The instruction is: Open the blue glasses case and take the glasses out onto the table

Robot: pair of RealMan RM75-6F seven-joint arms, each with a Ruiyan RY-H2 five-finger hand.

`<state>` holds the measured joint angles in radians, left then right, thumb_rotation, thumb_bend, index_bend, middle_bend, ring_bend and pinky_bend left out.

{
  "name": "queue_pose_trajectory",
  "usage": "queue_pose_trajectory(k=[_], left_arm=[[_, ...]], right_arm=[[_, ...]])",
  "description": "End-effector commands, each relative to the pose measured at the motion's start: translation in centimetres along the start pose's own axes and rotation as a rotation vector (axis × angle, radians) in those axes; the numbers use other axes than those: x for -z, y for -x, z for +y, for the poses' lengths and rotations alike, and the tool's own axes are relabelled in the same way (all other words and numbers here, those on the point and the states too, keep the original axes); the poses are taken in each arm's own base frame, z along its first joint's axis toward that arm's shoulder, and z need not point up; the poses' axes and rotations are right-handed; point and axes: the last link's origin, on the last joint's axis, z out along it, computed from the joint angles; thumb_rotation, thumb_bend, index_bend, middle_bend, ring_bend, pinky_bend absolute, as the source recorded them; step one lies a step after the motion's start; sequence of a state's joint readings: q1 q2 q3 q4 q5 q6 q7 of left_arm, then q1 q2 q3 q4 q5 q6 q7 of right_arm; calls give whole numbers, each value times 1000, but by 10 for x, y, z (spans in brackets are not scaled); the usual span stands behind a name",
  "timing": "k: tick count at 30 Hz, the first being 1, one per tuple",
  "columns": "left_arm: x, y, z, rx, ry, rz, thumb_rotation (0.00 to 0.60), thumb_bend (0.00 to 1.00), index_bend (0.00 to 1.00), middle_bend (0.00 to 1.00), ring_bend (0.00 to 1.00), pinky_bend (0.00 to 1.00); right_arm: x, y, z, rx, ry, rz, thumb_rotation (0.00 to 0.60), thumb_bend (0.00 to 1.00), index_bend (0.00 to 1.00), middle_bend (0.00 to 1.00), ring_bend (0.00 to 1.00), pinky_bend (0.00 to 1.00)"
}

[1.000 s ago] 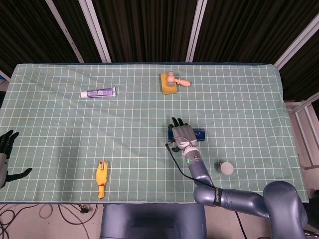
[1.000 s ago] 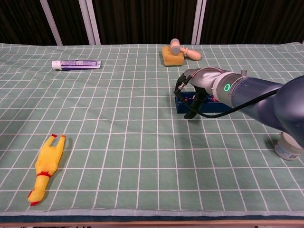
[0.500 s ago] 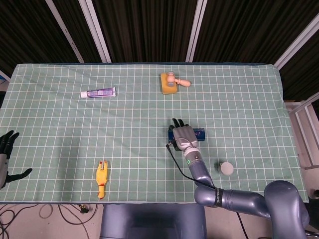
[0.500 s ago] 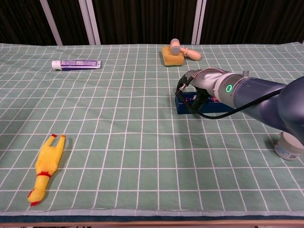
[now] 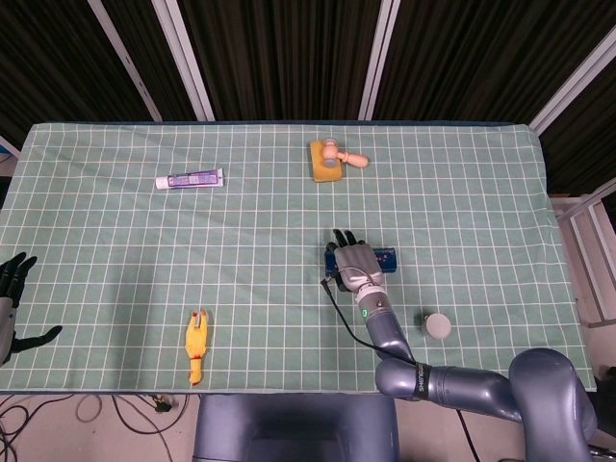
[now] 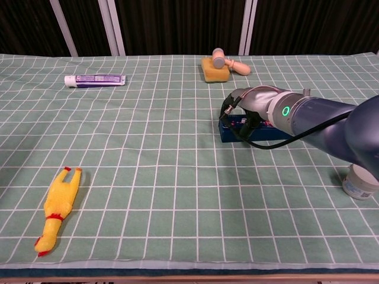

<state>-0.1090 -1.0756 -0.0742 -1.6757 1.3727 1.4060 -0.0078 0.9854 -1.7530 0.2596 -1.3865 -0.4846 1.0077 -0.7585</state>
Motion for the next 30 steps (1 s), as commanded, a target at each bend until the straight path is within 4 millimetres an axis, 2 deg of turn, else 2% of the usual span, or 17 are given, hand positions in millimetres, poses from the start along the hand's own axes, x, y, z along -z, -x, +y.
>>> queue_pose_trajectory(k=[1,7,15,20,24,25,30], left_arm=[[0,0,0,2,-1,-1,600,0,0,0,0,0],[0,0,0,4,-2,-1,600,0,0,0,0,0],[0,0,0,10,-3,0,600,0,0,0,0,0],[0,0,0,11,-3,0,600,0,0,0,0,0],[0,0,0,12,-3,0,600,0,0,0,0,0],[0,0,0,13,-3,-2,600,0,0,0,0,0],[1,-1,0,15,-3,1,600,0,0,0,0,0]], right_arm=[[-2,0,2,4,8,0,600,608,258,0,0,248],[-6,0,7,10,24,1,600,794,252,0,0,248],[-15,-5,12,27,43,6,600,804,222,0,0,248],[-24,-10,13,44,55,17,600,725,194,0,0,248],[-34,-17,14,68,70,39,600,544,153,0,0,248],[-38,-21,16,79,78,58,600,515,143,0,0,248],[-45,-54,11,-13,71,168,600,498,124,0,0,248]])
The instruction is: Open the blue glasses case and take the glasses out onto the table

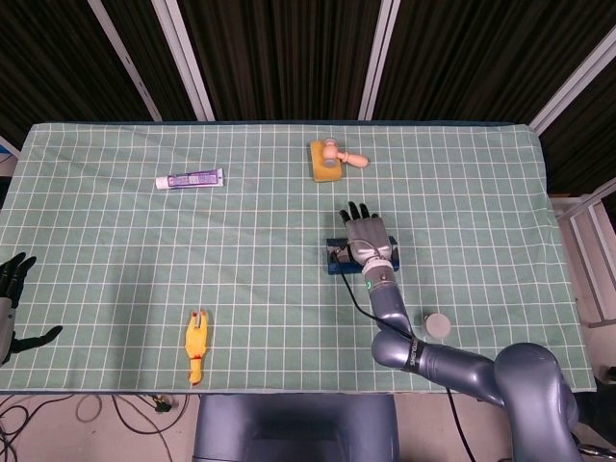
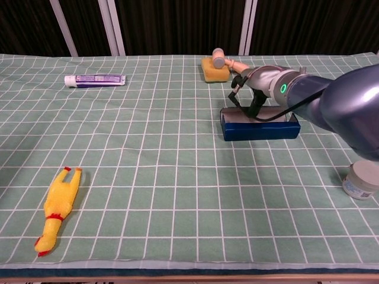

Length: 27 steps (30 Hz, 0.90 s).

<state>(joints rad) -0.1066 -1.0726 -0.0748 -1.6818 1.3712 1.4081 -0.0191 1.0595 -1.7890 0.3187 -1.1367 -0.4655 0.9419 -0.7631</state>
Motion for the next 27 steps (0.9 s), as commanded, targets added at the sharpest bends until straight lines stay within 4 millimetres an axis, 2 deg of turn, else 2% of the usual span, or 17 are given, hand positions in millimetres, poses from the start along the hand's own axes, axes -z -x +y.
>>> queue_pose_trajectory(k=[1,4,8,11,13,14,15,17,19,22,27], left_arm=[[0,1,0,0,1,-2,600,0,0,0,0,0],[0,1,1,-3,6,-5,600,0,0,0,0,0],[1,1,2,-4,9,-4,600,0,0,0,0,0],[1,1,2,-8,12,-1,600,0,0,0,0,0],[1,1,3,1,14,2,600,0,0,0,0,0],[1,1,3,1,14,3,600,0,0,0,0,0],[1,1,3,0,15,4,600,0,0,0,0,0],[2,1,3,1,16,4,600,0,0,0,0,0],[2,1,3,1,17,5,600,0,0,0,0,0],[2,1,3,2,17,5,600,0,0,0,0,0],[2,1,2,3,16,6,600,0,0,0,0,0]], right_arm=[[-3,-28,-6,-77,-22,87,600,491,122,0,0,248],[5,-42,1,-95,-33,117,600,475,114,0,0,248],[25,-55,15,-110,-42,136,600,462,102,0,0,248],[45,-57,27,-102,-39,99,600,451,102,68,68,249],[66,-52,31,-113,-61,75,600,448,107,176,172,280],[70,-50,31,-114,-66,71,600,447,109,219,218,304],[74,-46,32,-113,-71,60,600,447,114,300,314,361],[78,-39,32,-115,-74,35,600,447,126,470,527,508],[80,-31,30,-123,-72,-4,600,447,142,675,766,705],[80,-23,28,-129,-64,-45,600,447,168,833,919,851],[76,-9,25,-138,-32,-106,600,447,173,897,983,909]])
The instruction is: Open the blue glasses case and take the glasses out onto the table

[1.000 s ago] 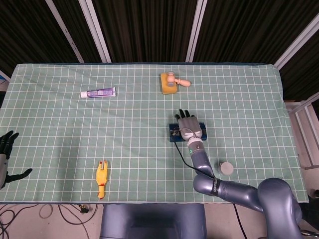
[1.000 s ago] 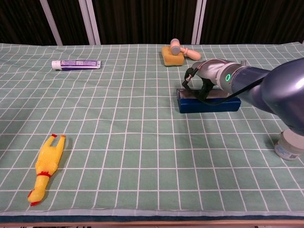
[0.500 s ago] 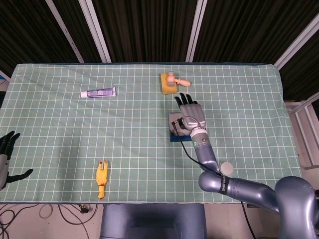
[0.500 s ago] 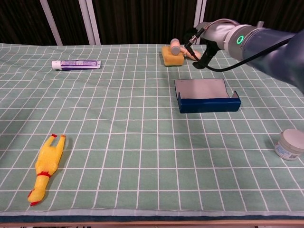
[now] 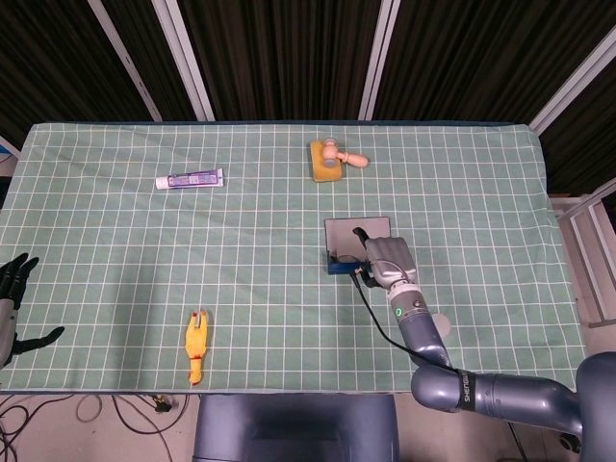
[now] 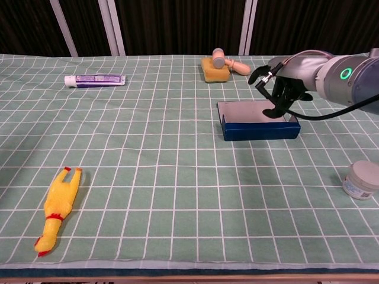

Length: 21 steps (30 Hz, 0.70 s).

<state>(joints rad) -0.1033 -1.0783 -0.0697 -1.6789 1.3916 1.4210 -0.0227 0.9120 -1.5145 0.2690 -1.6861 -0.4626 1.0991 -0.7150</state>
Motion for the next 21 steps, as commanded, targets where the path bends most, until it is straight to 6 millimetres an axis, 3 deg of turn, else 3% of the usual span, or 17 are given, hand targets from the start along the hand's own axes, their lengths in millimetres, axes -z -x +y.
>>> queue_pose_trajectory(k=[1,21], left_arm=[[0,0,0,1,0,-1,600,0,0,0,0,0],[-2,2,0,10,-10,-15,600,0,0,0,0,0]], right_arm=[[-4,11,-2,-12,23,-48,600,447,173,898,984,910],[-8,47,-20,-32,9,-139,600,448,262,899,984,910]])
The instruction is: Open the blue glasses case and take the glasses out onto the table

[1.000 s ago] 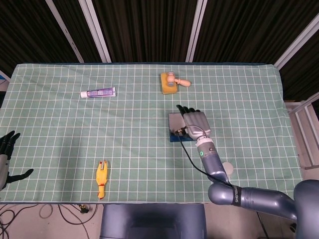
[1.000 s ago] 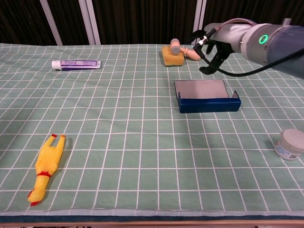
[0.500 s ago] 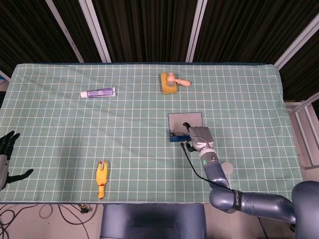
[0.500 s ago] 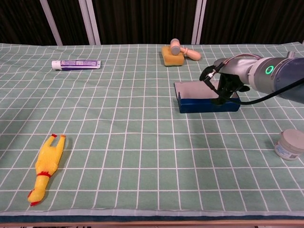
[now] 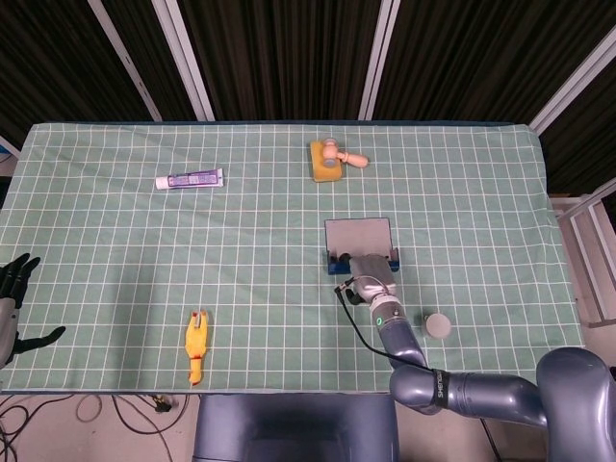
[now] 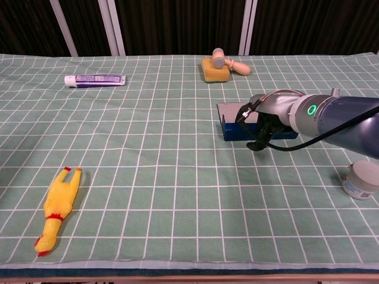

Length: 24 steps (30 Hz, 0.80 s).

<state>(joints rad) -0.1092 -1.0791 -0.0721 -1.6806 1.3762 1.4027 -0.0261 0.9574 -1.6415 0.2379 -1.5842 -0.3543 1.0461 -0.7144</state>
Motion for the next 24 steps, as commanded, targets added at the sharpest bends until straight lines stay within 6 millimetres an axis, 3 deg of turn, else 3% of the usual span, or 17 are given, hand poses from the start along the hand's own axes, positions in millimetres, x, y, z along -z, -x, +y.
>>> queue_pose_trajectory(k=[1,12,24], left_arm=[[0,0,0,1,0,-2,600,0,0,0,0,0],[0,1,1,-2,3,-2,600,0,0,0,0,0],[2,1,1,2,-1,-8,600,0,0,0,0,0]], right_arm=[[2,3,0,3,-1,-9,600,448,276,899,984,910],[29,7,-5,40,-53,-36,600,449,434,907,993,910],[61,1,23,177,96,-70,600,449,475,924,1000,914]])
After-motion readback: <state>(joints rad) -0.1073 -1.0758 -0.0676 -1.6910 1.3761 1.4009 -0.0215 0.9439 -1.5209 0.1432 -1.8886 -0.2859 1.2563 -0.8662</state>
